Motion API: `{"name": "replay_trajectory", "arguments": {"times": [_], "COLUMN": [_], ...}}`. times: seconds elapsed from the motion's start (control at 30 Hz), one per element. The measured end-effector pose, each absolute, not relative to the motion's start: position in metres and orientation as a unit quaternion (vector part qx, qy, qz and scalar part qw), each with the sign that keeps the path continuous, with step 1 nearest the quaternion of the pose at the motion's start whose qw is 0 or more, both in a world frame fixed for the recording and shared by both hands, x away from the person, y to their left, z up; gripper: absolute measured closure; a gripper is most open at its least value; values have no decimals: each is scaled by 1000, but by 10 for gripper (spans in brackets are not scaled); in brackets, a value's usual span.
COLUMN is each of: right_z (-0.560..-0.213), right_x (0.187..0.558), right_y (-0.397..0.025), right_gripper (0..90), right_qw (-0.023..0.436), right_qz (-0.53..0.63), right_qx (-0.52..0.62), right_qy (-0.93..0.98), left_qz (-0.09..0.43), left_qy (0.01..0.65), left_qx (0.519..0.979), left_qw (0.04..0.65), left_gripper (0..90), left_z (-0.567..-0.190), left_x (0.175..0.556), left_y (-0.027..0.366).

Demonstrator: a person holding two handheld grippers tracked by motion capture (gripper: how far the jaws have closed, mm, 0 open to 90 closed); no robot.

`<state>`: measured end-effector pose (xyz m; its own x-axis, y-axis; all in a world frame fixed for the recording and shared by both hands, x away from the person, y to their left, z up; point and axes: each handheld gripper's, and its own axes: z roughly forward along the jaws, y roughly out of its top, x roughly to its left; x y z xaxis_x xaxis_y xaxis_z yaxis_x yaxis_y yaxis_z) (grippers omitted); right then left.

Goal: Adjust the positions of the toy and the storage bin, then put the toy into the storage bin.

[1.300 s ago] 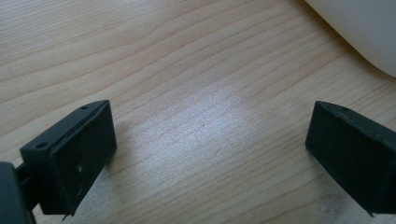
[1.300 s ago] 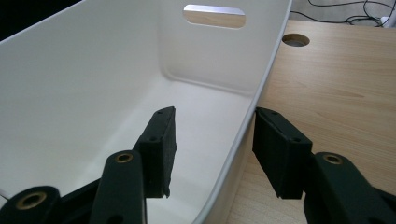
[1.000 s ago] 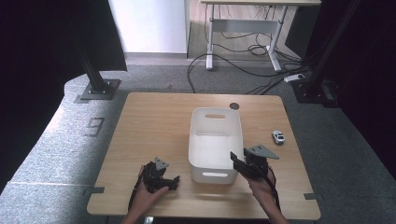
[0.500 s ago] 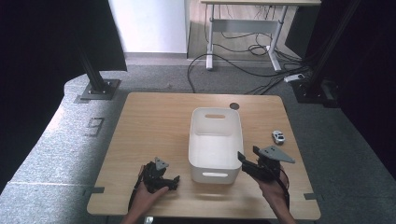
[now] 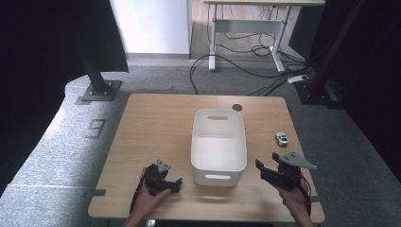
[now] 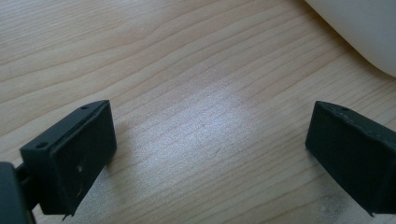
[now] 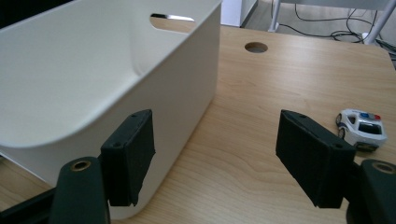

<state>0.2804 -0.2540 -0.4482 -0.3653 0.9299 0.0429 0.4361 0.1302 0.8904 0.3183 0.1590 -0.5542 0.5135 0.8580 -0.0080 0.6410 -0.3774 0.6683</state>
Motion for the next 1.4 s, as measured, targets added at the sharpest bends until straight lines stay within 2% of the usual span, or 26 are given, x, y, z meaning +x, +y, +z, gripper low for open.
{"name": "replay_trajectory", "arguments": {"times": [0.3,0.7,1.4], "right_z": [-472,-487,-495], "right_x": [297,307,318], "right_y": [-272,-284,-305], "right_gripper": [262,261,261], "right_qw": [264,265,277], "right_qz": [402,377,362], "right_qx": [520,535,550], "right_qy": [706,708,700], "left_qz": [173,173,173], "left_qy": [461,461,461], "left_qx": [812,812,812], "left_qw": [312,312,312], "left_gripper": [17,17,17], "left_z": [-554,-554,-554], "left_x": [318,318,318], "left_y": [159,159,159]}}
